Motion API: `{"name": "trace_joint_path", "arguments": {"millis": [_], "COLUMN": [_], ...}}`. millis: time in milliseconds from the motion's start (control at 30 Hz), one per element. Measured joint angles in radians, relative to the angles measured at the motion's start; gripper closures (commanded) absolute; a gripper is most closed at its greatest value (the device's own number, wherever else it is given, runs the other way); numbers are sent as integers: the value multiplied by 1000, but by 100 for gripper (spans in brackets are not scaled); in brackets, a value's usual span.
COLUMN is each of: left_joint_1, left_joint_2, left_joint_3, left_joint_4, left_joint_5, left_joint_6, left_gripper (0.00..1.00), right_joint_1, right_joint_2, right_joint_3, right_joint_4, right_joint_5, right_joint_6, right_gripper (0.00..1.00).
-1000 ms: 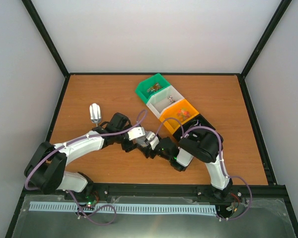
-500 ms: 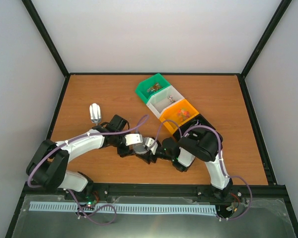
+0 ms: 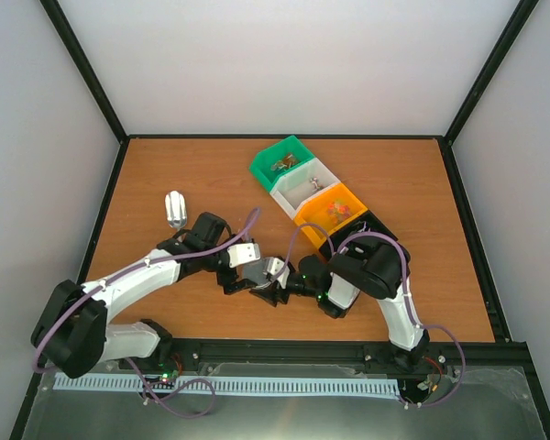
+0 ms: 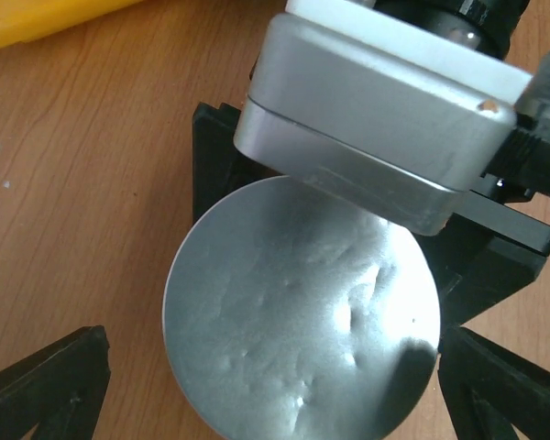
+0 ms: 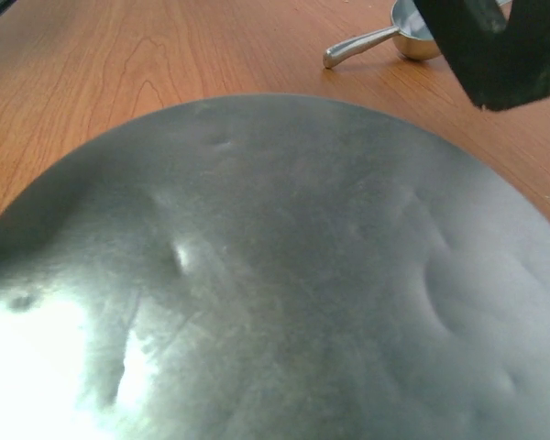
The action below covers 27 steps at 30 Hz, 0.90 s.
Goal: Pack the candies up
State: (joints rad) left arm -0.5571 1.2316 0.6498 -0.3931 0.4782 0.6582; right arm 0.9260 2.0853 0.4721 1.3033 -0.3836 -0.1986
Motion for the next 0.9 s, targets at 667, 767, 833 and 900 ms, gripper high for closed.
{"name": "trace_joint_path", "arguments": {"millis": [667,767,833,900], "left_joint_1": [-71,-80,-84,-85], "left_joint_2": [48,56,64,71], "left_joint_3": [4,12,16,20], "left_joint_4": [3,4,6,8], "left_joint_5": [-40,-52,-57,-60], "left_joint_6": [1,1,1,1], "left_gripper": [4,7,9,11], "right_joint_1": [2,2,2,2], "right_joint_2": [10,10,10,10], "right_joint_3": [14,14,14,14], "right_joint_4": [-2,-2,-2,-2], "right_joint_5": [-18,-18,-18,-18], "right_joint_6": [5,5,5,5], "right_gripper": [36,36,36,36]}}
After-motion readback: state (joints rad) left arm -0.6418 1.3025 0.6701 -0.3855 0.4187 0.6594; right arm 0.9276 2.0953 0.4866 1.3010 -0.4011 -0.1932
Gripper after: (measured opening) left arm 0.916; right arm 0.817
